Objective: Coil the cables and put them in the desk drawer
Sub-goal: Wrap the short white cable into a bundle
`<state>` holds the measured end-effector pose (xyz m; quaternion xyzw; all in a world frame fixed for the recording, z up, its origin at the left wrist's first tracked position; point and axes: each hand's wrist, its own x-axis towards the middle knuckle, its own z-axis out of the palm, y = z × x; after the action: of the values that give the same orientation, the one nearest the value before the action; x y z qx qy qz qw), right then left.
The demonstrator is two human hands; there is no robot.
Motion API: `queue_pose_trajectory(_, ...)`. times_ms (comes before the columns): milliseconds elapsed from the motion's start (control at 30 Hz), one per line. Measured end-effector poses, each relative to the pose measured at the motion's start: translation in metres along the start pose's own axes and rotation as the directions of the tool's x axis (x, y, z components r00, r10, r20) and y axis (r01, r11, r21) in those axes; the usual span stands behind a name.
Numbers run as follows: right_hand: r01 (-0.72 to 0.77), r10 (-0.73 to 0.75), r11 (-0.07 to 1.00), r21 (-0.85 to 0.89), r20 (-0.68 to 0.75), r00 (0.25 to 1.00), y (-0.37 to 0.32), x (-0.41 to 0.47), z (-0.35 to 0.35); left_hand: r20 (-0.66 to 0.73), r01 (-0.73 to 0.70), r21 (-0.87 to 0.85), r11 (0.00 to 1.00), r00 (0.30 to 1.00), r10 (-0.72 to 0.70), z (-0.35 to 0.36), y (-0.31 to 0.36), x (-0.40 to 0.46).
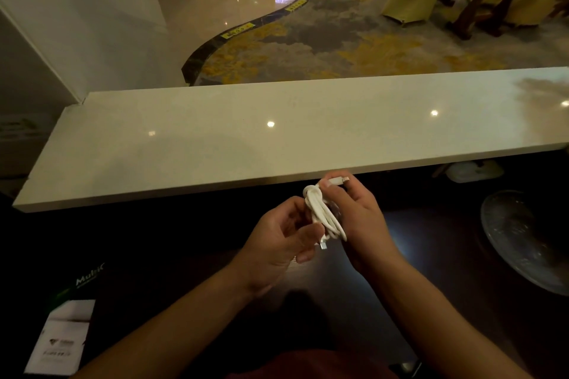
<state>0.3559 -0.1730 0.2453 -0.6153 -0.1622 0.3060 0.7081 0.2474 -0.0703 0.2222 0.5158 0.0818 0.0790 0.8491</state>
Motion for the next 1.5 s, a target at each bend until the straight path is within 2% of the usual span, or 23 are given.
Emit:
queue_pose_trajectory(133,-0.021,0.019,0.999,0.034,0.059,0.998,-0.002,0.001,-0.003,0.055,-0.005,0.302,0.953,0.998,-0.013,-0.013,0.012,-0.001)
queue_pose_trajectory(267,-0.022,0.020,0.999,0.031,0.082,0.996,-0.002,-0.002,0.000,0.002,-0.071,0.624,0.778,0.996,0.089,-0.023,0.014,0.001)
queue_pose_trajectory(400,-0.016,0.014,0.999,0.038,0.056,0.998,-0.004,-0.001,0.002,-0.076,-0.075,0.736,0.673,0.978,0.192,-0.026,0.009,0.002)
queue_pose_trajectory(500,-0.054,0.051,0.998,0.044,0.079,0.996,-0.004,-0.002,0.001,-0.121,-0.088,0.818,0.568,0.939,0.321,-0.027,0.007,0.000)
queue_pose_trajectory(633,-0.101,0.092,0.992,0.079,0.107,0.990,0.000,-0.001,0.002,-0.226,-0.011,0.751,0.661,0.935,0.272,-0.024,0.007,-0.004)
queue_pose_trajectory(733,-0.099,0.086,0.990,0.100,0.128,0.988,0.000,0.001,0.002,-0.238,0.027,0.716,0.698,0.949,0.207,-0.021,0.013,-0.006)
queue_pose_trajectory(833,-0.085,0.070,0.990,0.108,0.140,0.988,-0.002,0.003,-0.001,-0.127,0.044,0.748,0.663,0.989,0.077,-0.026,0.028,-0.006)
queue_pose_trajectory(967,-0.055,0.039,0.994,0.098,0.156,0.987,-0.004,0.003,-0.004,0.012,0.033,0.824,0.565,0.997,-0.076,-0.034,0.052,-0.009)
queue_pose_trajectory(1033,-0.039,0.024,0.996,0.084,0.178,0.984,-0.004,0.003,-0.004,0.100,0.004,0.875,0.484,0.977,-0.189,-0.035,0.066,-0.009)
queue_pose_trajectory(1133,-0.054,0.027,0.991,0.126,0.210,0.977,-0.005,0.003,-0.001,0.205,0.002,0.853,0.522,0.918,-0.339,-0.035,0.081,-0.009)
queue_pose_trajectory(1267,-0.069,0.032,0.988,0.139,0.249,0.968,-0.006,0.001,0.001,0.245,-0.030,0.856,0.516,0.902,-0.355,-0.035,0.083,-0.008)
queue_pose_trajectory(1500,-0.101,0.043,0.977,0.186,0.293,0.955,-0.004,-0.001,0.003,0.288,-0.024,0.790,0.613,0.897,-0.336,-0.034,0.077,-0.009)
